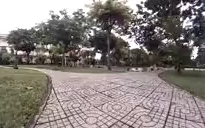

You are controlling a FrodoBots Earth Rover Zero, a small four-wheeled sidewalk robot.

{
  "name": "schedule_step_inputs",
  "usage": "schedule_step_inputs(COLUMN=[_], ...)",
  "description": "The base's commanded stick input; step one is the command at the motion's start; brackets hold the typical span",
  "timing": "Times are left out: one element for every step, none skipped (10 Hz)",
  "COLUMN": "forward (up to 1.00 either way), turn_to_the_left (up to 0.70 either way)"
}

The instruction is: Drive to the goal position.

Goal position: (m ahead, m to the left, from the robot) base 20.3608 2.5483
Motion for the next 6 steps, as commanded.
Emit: schedule_step_inputs(forward=[1.00,1.00,1.00,1.00,1.00,1.00], turn_to_the_left=[-0.27,-0.27,-0.27,-0.27,-0.27,-0.27])
